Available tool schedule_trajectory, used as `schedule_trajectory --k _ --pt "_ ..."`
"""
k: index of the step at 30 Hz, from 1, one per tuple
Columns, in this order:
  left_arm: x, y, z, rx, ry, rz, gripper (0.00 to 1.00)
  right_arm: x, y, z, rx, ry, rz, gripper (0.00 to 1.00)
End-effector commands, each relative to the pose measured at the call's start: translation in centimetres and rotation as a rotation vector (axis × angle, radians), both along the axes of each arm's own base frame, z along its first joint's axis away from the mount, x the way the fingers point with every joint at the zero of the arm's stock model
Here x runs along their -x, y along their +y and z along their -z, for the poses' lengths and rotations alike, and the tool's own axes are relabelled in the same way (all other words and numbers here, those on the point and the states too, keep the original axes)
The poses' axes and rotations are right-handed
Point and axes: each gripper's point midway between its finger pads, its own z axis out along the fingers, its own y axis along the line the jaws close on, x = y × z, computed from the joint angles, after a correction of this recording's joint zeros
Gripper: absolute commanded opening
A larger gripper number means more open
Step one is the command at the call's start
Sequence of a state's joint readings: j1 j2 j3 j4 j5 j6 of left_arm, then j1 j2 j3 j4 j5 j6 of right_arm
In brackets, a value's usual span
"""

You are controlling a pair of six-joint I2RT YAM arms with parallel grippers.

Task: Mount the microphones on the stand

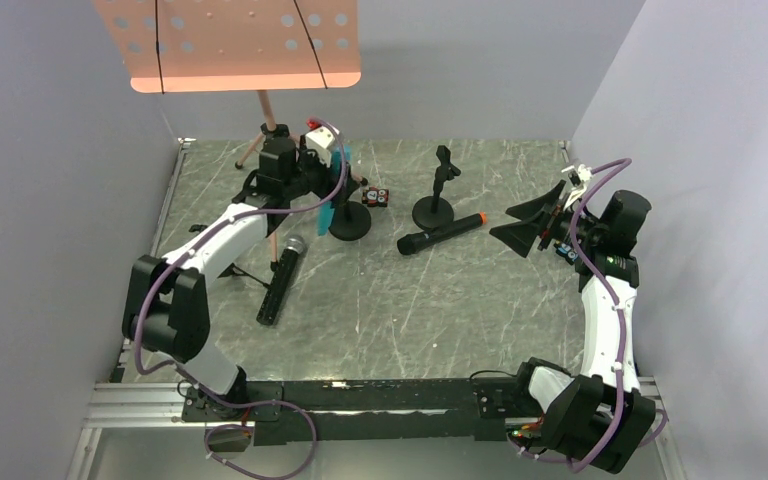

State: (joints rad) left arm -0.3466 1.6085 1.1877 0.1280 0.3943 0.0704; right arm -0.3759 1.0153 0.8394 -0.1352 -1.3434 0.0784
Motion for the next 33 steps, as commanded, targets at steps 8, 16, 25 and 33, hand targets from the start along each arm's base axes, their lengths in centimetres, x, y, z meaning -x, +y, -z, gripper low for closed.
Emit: schedule_trajectory --k 8,16,25,33 --pt "4.4 3.6 -7.8 0.005 -0.077 -0.113 0.97 0.0 0.1 -0.6 0.030 -0.044 -0.011 1.00" --pt "12.1 7.2 -7.5 0.074 0.024 -0.219 0.99 0.0 0.0 -0.6 0.036 -0.050 -0.006 1.00" --pt "18.0 13.6 -7.3 0.065 0.042 -0.478 0.99 0.1 0.1 -0.6 0.030 -0.050 -0.011 1.00" --pt "20.0 14.6 -5.9 0.094 0.172 -0.554 0.99 0.1 0.1 -0.6 0.029 -0.048 -0.010 1.00"
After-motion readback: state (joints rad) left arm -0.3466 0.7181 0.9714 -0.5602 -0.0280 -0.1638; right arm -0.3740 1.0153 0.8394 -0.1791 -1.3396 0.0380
